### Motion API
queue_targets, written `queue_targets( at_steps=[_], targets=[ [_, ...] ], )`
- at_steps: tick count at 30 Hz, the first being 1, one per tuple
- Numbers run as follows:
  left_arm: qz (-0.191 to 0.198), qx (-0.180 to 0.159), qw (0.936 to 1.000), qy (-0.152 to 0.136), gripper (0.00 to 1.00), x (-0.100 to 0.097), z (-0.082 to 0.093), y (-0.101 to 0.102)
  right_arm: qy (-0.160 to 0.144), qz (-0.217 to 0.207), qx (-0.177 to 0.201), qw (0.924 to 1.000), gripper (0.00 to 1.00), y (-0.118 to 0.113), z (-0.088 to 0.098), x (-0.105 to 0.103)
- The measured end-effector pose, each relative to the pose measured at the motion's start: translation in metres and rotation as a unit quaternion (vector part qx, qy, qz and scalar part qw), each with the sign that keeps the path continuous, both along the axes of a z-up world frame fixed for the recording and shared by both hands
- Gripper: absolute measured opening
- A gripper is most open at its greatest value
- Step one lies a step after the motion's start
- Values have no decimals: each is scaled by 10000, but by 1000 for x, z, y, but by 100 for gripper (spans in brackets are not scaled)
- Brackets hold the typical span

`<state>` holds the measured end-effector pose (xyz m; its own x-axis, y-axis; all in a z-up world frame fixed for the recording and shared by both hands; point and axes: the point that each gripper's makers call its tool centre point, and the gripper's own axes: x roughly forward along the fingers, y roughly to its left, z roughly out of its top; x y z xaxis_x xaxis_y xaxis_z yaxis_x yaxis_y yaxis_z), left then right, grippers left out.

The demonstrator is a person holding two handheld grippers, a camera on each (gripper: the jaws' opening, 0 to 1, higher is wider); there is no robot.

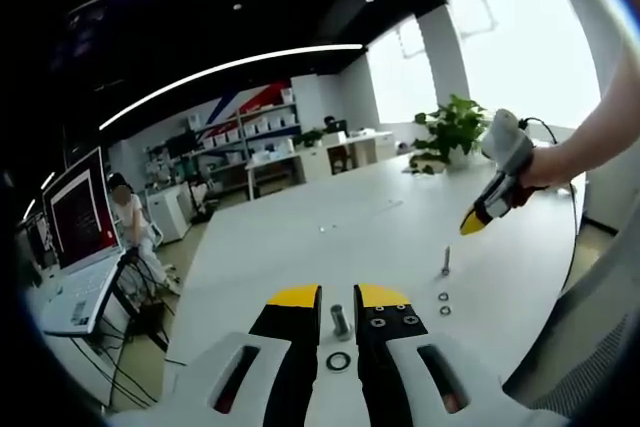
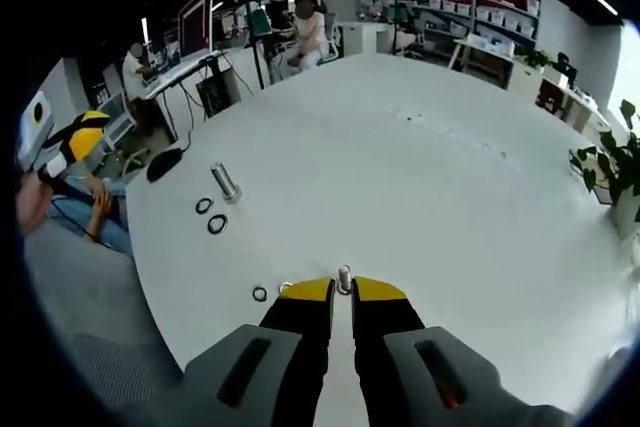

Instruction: Place the washer onto the threaded stud by aligning its center hole with the stud, sliding it down to the base, and recovering from edge contact or off-axis alignment until the washer reaches the visible bottom stop.

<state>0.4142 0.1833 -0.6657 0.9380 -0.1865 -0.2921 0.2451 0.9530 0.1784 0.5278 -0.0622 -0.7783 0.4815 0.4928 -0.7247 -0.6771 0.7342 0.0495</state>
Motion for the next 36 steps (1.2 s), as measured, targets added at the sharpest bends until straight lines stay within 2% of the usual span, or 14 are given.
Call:
queue_targets(
  at_steps=[13,36],
  targets=[
    [138,-75,9998,-128,11,0,7,7,206,151,-24,9997,9,11,-17,-31],
    [278,-239,9991,-200,11,-1,12,12,446,269,-22,9986,10,26,-36,-36]
  ],
)
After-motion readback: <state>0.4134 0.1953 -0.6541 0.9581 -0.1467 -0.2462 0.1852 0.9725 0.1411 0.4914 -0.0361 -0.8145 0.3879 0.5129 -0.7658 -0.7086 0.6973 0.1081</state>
